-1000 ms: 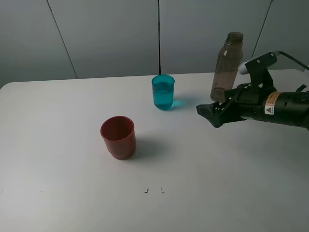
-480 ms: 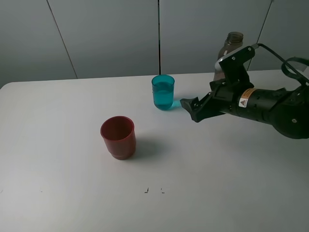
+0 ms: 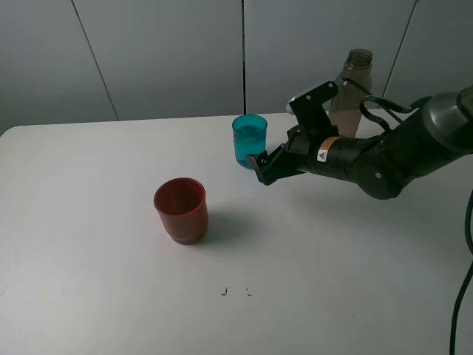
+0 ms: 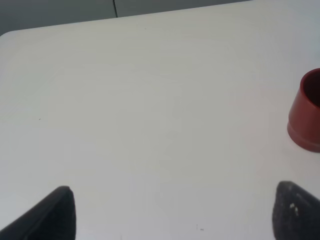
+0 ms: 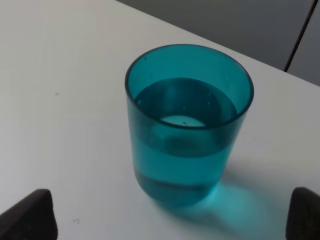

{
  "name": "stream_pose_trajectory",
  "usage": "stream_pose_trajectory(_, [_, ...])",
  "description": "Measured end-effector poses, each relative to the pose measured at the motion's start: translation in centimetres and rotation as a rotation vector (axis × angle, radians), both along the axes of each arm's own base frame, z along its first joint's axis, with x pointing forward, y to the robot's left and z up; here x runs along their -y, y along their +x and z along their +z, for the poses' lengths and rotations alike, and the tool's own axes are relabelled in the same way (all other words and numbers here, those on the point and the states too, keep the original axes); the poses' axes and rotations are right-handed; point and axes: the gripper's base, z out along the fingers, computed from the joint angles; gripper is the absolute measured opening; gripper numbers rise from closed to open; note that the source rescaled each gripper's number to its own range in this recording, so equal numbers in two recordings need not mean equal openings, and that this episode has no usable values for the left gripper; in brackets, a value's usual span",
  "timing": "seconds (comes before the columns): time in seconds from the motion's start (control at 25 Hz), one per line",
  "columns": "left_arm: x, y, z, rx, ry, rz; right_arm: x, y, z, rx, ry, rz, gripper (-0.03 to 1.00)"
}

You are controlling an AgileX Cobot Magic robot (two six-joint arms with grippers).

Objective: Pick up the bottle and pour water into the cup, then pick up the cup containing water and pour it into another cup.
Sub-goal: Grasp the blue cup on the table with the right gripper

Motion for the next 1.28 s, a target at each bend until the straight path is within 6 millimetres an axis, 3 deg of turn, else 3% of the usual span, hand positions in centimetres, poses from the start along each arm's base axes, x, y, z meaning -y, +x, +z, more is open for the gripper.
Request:
stream_pose_trajectory(0.84, [0.0, 0.0, 0.0, 0.000, 0.000, 0.000, -1.5, 2.8, -3.7, -0.011, 0.003, 0.001, 1.00])
stream_pose_trajectory(1.28, [0.0, 0.0, 0.0, 0.000, 0.000, 0.000, -2.1, 4.0, -3.6, 0.017, 0.018, 0.001, 1.00])
